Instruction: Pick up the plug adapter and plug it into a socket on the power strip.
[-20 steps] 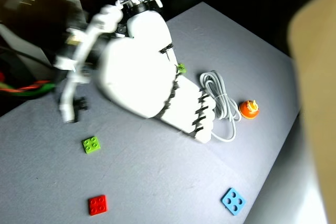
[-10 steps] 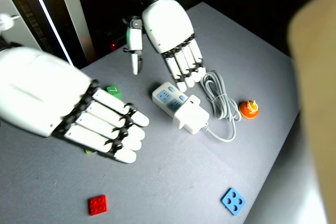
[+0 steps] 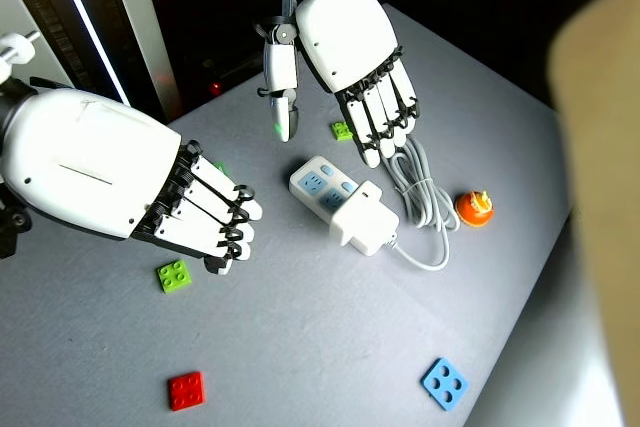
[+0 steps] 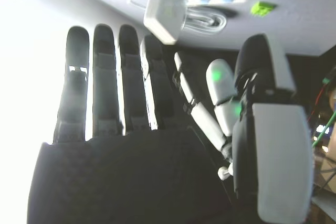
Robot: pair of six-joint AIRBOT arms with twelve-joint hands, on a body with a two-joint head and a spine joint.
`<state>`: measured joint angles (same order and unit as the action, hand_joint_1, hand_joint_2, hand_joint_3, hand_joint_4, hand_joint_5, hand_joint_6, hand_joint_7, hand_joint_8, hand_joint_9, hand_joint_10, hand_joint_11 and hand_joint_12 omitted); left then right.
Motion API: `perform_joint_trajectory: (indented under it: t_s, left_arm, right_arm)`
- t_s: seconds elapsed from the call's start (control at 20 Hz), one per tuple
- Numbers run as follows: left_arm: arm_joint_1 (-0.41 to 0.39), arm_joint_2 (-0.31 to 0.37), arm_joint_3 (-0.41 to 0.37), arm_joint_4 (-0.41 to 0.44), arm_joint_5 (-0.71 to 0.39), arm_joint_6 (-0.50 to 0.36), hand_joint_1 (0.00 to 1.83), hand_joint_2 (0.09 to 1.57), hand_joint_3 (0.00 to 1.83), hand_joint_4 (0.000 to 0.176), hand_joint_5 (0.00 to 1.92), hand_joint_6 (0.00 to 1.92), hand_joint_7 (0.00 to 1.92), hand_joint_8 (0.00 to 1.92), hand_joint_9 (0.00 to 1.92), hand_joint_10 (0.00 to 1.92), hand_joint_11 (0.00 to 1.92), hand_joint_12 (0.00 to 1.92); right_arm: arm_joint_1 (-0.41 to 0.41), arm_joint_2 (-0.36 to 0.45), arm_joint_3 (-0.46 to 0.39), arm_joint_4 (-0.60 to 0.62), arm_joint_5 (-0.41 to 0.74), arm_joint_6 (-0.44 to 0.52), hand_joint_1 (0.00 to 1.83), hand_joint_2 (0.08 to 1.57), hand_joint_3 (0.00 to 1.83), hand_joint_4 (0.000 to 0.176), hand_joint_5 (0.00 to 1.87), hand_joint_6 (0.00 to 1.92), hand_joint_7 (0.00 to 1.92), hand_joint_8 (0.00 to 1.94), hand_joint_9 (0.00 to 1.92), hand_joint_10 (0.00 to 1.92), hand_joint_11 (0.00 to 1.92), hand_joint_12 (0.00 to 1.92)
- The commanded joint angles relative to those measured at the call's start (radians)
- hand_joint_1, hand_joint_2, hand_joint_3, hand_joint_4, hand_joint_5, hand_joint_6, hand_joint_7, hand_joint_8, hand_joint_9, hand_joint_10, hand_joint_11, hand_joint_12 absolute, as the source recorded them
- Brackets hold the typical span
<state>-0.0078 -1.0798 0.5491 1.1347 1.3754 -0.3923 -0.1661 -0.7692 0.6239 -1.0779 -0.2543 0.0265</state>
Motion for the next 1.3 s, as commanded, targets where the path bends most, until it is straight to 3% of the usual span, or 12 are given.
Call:
perform_joint_trajectory:
  t_s: [0.0,0.05,0.1,0.15,0.2,0.25,0.3,0.35,0.45,0.95,1.25]
  left_arm:
    - [-0.012,0.009,0.001,0.081,0.026,0.009,0.36,1.22,0.01,0.0,0.74,0.68,0.81,0.48,0.79,0.65,0.6,1.04]
    - [-0.021,0.009,0.002,0.076,0.026,0.009,0.41,1.24,0.0,0.0,0.56,1.35,0.7,1.12,0.68,1.23,0.55,1.41]
    - [-0.027,0.01,0.002,0.075,0.027,0.009,0.42,1.27,0.0,0.0,0.54,1.81,0.67,1.69,0.65,1.77,0.55,1.87]
    - [-0.035,0.011,0.002,0.072,0.032,0.009,0.42,1.27,0.0,0.0,0.54,1.81,0.67,1.69,0.65,1.77,0.55,1.87]
    - [-0.043,0.011,0.002,0.064,0.036,0.011,0.5,1.26,0.0,0.0,0.54,1.9,0.67,1.85,0.69,1.89,0.64,1.91]
    - [-0.047,0.011,0.001,0.062,0.038,0.014,0.6,1.26,0.0,0.0,0.67,1.92,0.78,1.91,0.83,1.91,0.85,1.92]
    - [-0.052,0.011,0.001,0.062,0.038,0.015,0.55,1.32,0.01,0.0,1.06,1.92,1.11,1.92,1.15,1.92,1.17,1.92]
    - [-0.059,0.011,0.002,0.062,0.04,0.025,0.55,1.32,0.01,0.0,1.06,1.92,1.11,1.92,1.15,1.92,1.17,1.92]
    - [-0.071,0.011,0.003,0.062,0.044,0.034,0.45,1.42,0.0,0.0,1.33,1.92,1.34,1.92,1.38,1.92,1.44,1.92]
    - [-0.088,0.011,0.004,0.051,0.044,0.044,0.35,1.46,0.0,0.0,1.23,1.92,1.31,1.92,1.36,1.92,1.44,1.92]
    - [-0.09,0.011,-0.004,0.051,0.044,0.054,0.39,1.48,0.0,0.0,1.21,1.92,1.3,1.92,1.34,1.92,1.43,1.92]
  right_arm:
    - [0.015,0.003,-0.002,-0.019,0.037,0.008,0.56,1.11,0.0,0.0,0.87,0.16,0.81,0.64,0.64,1.43,0.61,1.83]
    - [0.014,0.001,-0.001,-0.019,0.029,0.008,0.57,1.1,0.0,0.0,0.68,0.95,0.69,1.34,0.7,1.73,0.81,1.9]
    - [0.014,0.0,-0.001,-0.019,0.022,0.008,0.56,1.1,0.0,0.0,0.66,1.75,0.81,1.89,0.95,1.91,1.07,1.92]
    - [0.014,0.0,-0.001,-0.019,0.016,0.009,0.56,1.1,0.0,0.0,0.66,1.75,0.81,1.89,0.95,1.91,1.07,1.92]
    - [0.016,0.0,0.0,-0.019,0.014,0.011,0.58,1.09,0.0,0.0,0.75,1.89,0.89,1.93,1.04,1.92,1.16,1.92]
    - [0.018,0.0,0.001,-0.019,0.014,0.012,0.59,1.12,0.01,0.0,0.86,1.91,1.0,1.94,1.2,1.92,1.36,1.92]
    - [0.021,0.0,0.001,-0.019,0.013,0.012,0.47,1.27,0.03,0.0,1.08,1.92,1.22,1.94,1.43,1.92,1.63,1.92]
    - [0.022,-0.001,0.001,-0.019,0.013,0.012,0.47,1.27,0.03,0.0,1.08,1.92,1.22,1.94,1.43,1.92,1.63,1.92]
    - [0.023,-0.002,0.001,-0.02,0.014,0.012,0.38,1.43,0.02,0.0,1.18,1.92,1.35,1.94,1.53,1.92,1.72,1.92]
    - [0.016,0.0,0.008,-0.02,0.035,0.007,0.52,1.43,0.0,0.0,1.11,1.92,1.29,1.94,1.44,1.92,1.64,1.92]
    - [0.013,0.001,0.011,-0.02,0.033,0.005,0.52,1.43,0.0,0.0,1.1,1.92,1.28,1.94,1.43,1.92,1.63,1.92]
